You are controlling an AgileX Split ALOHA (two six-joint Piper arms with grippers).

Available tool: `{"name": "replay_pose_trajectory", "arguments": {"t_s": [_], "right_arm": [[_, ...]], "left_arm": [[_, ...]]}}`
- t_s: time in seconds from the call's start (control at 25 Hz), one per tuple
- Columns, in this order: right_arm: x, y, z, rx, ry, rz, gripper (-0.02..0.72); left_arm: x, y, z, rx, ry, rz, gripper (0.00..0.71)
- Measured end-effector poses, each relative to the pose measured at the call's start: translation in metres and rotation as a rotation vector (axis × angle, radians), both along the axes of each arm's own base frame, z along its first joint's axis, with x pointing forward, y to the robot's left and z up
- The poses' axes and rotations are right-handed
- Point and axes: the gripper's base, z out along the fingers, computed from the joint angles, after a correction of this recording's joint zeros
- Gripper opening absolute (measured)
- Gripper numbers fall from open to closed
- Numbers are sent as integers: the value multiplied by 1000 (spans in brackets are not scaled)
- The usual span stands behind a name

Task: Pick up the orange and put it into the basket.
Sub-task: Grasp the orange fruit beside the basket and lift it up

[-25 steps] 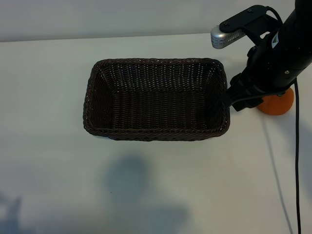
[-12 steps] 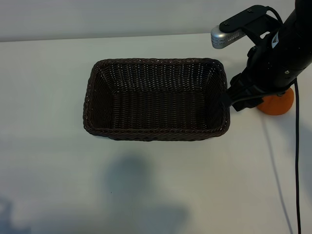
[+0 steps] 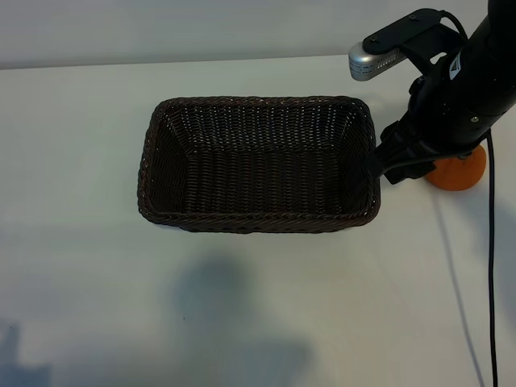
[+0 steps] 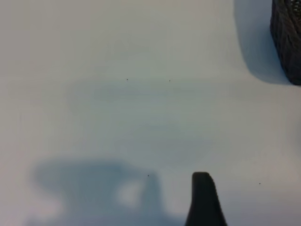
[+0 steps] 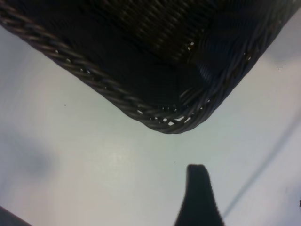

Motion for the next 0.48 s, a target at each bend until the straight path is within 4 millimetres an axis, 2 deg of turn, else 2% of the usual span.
{"name": "replay_pose_trajectory", "arguments": {"t_s": [0.48], "right_arm": [[0, 0, 0, 0, -5, 0, 489]], "left_arm": [[0, 1, 0, 0, 0, -97, 490]]}}
